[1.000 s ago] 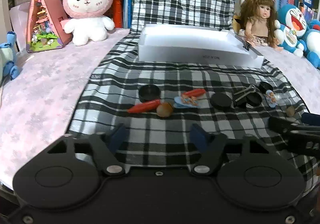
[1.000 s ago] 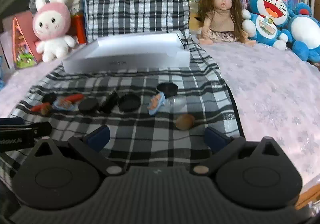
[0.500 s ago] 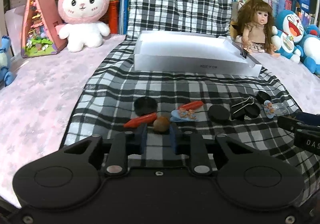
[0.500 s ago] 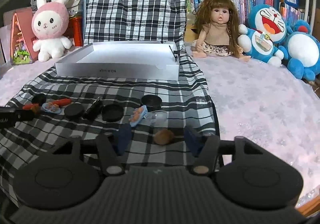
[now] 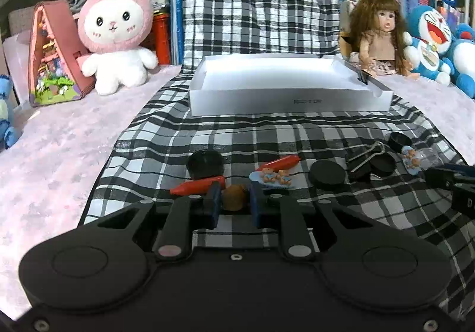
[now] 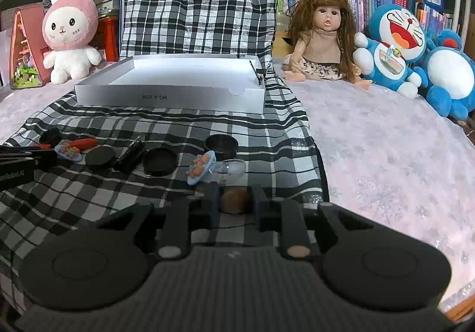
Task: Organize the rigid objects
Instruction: 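Grasp a brown nut with the left gripper while the right gripper grasps another brown nut, then carry both nuts into the white box and open both grippers to drop them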
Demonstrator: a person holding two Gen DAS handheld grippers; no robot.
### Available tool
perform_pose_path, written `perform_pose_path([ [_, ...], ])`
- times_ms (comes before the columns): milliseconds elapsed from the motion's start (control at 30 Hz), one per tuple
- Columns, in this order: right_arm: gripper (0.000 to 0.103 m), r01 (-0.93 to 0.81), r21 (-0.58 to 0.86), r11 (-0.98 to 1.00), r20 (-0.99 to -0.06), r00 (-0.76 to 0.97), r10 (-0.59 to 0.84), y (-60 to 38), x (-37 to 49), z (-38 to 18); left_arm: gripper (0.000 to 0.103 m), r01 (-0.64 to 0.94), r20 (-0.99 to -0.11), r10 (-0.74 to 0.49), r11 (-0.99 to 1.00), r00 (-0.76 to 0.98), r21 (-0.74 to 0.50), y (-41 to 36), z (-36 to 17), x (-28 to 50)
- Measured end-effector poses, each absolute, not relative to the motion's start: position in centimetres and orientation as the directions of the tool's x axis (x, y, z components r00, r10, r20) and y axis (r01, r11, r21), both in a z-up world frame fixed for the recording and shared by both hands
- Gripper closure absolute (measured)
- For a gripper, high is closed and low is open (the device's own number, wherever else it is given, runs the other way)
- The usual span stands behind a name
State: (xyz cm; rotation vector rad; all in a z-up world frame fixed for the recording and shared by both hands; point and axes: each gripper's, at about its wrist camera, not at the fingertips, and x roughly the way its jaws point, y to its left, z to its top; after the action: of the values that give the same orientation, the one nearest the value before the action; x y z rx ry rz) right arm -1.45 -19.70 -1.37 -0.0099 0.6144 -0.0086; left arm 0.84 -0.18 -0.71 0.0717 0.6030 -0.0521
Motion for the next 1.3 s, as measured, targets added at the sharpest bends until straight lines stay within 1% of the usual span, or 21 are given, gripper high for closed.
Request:
perform_pose_path([
  [133,0.076,0.008,0.018,1.0,-0.58,0.815,0.003,-20.0,-1.3,-0.7,0.084,0.099,-0.572,-0.048,0.993,0.819,0.059,-0.4,0.0,0.4],
  [233,0.076,-0.001,0.052,0.999,-0.581,0.813,0.031,-20.3,-1.0,0.1,0.084,0.107,-0.578,-0.07,0.994,0.813,0.03,0.0,1.0,0.5],
  [400,0.076,-0.013,0.085,0.996,-0.579,0.813,0.06,-20.7,0.2,1.8,0.084,0.12,-0.579,-0.087,0.993,0.811,0.019,0.4,2.8,1.7],
  [633,0.076,-0.012,0.159,0.987,-0.597,0.796,0.106,-21.8,4.3,4.4,0.084,0.134,-0.615,-0.152,0.988,0.774,-0.076,1.8,6.0,5.9],
  [767,0.076,-0.041,0.212,0.976,-0.632,0.757,0.169,-22.2,8.0,5.7,0.084,0.139,-0.63,-0.174,0.985,0.757,-0.105,2.1,7.5,9.3],
  [867,0.076,-0.06,0.238,0.969,-0.665,0.717,0.208,-22.1,10.9,6.3,0.084,0.145,-0.663,-0.227,0.974,0.713,-0.177,2.4,8.1,12.6],
  [933,0.076,-0.056,0.237,0.97,-0.685,0.699,0.208,-21.8,12.7,6.5,0.084,0.144,-0.684,-0.245,0.969,0.687,-0.203,2.4,8.2,14.6],
  [1133,0.076,-0.033,0.242,0.97,-0.737,0.644,0.206,-21.2,17.6,6.2,0.084,0.117,-0.749,-0.228,0.973,0.622,-0.199,0.8,7.5,20.3],
  [1300,0.076,-0.019,0.189,0.982,-0.774,0.612,0.161,-20.6,20.2,4.8,0.084,0.109,-0.778,-0.219,0.975,0.589,-0.192,-0.9,6.4,23.2],
])
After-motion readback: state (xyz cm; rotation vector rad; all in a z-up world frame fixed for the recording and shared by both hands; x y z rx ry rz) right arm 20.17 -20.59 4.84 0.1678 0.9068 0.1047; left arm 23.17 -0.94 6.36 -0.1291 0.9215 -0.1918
